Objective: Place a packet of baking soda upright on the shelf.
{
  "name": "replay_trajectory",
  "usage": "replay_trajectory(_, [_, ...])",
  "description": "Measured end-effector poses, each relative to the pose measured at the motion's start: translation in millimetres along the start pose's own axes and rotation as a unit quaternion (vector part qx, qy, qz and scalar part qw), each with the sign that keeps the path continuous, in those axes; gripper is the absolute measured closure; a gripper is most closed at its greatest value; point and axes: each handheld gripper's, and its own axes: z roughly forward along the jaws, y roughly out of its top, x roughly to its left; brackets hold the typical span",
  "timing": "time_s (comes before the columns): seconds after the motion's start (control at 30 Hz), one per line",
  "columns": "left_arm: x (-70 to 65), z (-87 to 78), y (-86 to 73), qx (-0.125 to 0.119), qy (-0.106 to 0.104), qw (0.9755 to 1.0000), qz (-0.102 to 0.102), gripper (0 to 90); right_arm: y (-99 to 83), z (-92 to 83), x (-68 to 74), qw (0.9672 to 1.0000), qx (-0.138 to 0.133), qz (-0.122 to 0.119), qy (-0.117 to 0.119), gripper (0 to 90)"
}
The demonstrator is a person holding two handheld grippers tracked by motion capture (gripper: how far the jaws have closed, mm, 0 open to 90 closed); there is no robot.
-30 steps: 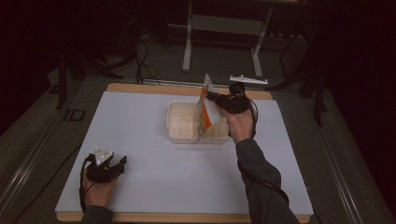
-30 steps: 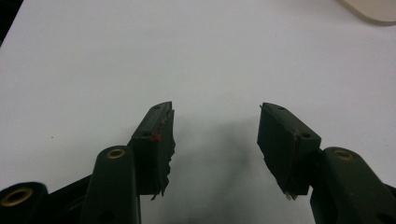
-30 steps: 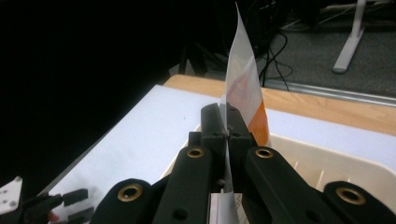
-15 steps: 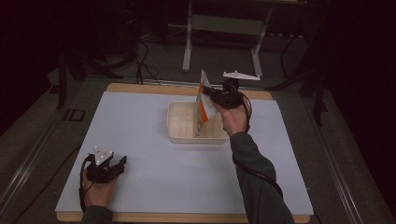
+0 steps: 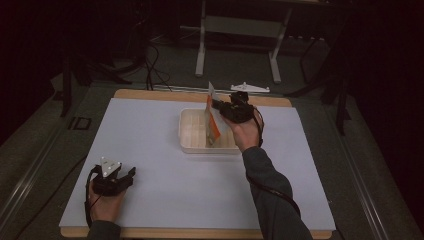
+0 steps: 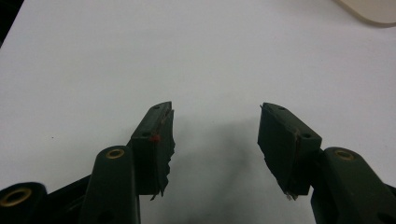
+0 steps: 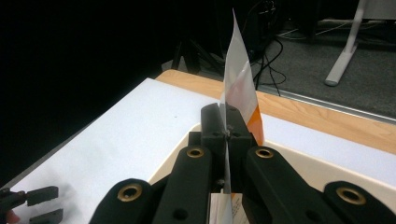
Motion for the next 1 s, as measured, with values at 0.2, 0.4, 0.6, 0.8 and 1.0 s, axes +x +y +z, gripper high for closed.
replay_trajectory(0.2, [-0.3,-0.4,-0.1,-0.002,0.001,1.0,0.001,45.0,-6.0,2.9,0.4,0.9999,0.006,0.009,-0.003,90.0])
replay_trajectory(0.4, [-0.2,-0.6,-0.2,-0.003,0.001,1.0,0.001,45.0,-7.7,3.4,-1.6,0.9998,0.004,0.011,-0.013,90.0])
replay_trajectory(0.6, [-0.4,-0.6,-0.2,-0.002,0.001,1.0,0.001,45.0,-9.2,5.8,-3.7,0.9996,0.004,0.017,-0.024,90.0])
replay_trajectory(0.8, [-0.3,-0.4,-0.2,-0.002,0.001,1.0,0.001,45.0,-10.6,8.2,-5.4,0.9994,0.0,0.019,-0.03,90.0])
replay_trajectory(1.0, [-0.2,-0.4,-0.1,-0.002,0.0,1.0,0.001,45.0,-12.1,12.9,-5.2,0.9989,0.0,0.019,-0.042,90.0])
